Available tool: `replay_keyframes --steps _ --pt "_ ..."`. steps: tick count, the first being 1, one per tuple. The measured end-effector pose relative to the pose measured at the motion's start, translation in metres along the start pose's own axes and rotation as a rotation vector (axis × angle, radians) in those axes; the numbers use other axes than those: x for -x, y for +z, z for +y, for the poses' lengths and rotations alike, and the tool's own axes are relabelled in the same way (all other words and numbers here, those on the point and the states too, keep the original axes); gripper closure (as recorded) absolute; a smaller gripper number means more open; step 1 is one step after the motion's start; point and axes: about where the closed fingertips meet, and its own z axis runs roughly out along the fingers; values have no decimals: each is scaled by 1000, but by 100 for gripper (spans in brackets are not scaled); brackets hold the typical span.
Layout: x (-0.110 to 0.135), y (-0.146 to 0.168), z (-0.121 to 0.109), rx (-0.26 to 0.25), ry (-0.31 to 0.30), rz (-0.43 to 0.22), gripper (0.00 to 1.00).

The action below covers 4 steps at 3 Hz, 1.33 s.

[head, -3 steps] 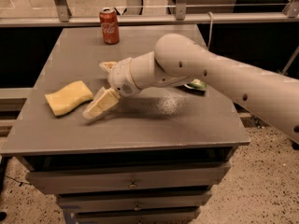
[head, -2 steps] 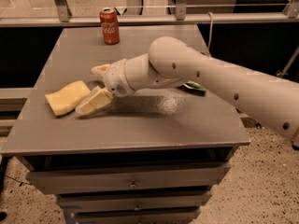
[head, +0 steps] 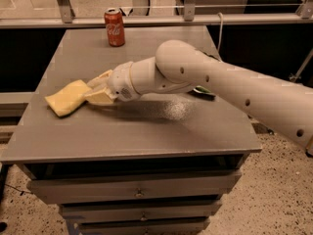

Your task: Move sponge near coke can

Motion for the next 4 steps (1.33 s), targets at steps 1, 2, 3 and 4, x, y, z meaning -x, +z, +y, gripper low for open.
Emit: replay_keyframes --steps 1,2,3,4 --pt "4 -16 -9 -55 -9 2 88" --pt "11 -58 -31 -174 -38 35 100" --pt "26 -120 -56 -374 -73 57 100" --pt "26 -120 -55 -373 -74 57 100"
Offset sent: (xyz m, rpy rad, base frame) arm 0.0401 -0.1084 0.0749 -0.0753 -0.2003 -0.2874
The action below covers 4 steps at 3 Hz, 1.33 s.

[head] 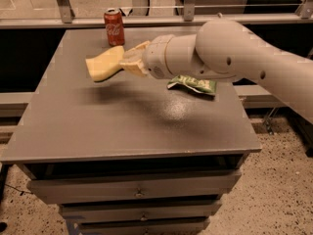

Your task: Move sponge near coke can

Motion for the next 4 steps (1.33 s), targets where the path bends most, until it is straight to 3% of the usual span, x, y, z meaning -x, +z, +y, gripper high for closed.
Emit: replay_keyframes --steps 1,2,4 --pt "-6 3 -14 -35 -5 -7 100" --pt "-22 10 -46 -94 7 -16 100" --pt "-52 23 -124 -184 5 26 100"
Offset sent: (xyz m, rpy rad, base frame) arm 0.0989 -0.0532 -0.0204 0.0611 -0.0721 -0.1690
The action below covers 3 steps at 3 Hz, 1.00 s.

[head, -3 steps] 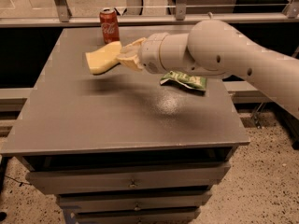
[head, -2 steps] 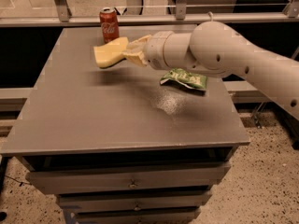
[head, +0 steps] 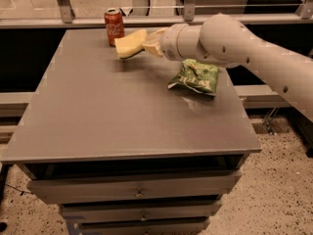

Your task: Move sponge near coke can

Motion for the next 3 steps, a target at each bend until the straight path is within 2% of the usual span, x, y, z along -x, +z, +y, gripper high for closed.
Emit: replay_keyframes --steps 1,3 --pt "-12 9 -35 -18 -14 44 100" --pt "-23 37 -70 -18 -28 88 100"
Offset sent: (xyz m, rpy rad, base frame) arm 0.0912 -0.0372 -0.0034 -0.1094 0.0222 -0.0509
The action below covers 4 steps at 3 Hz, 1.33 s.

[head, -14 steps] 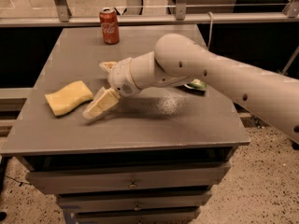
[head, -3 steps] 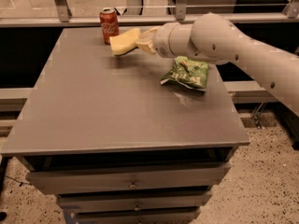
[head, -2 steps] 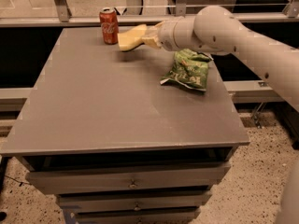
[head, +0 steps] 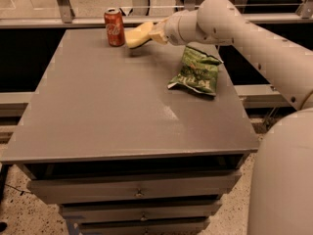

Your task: Move sponge near coke can

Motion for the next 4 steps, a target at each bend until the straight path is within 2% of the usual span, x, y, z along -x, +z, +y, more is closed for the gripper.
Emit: replay_keyframes --steps 1,3,4 --pt "0 12 -8 -10 4 13 82" --pt "-1 31 -13 -30 19 15 35" --pt "0 40 -10 -24 26 9 12"
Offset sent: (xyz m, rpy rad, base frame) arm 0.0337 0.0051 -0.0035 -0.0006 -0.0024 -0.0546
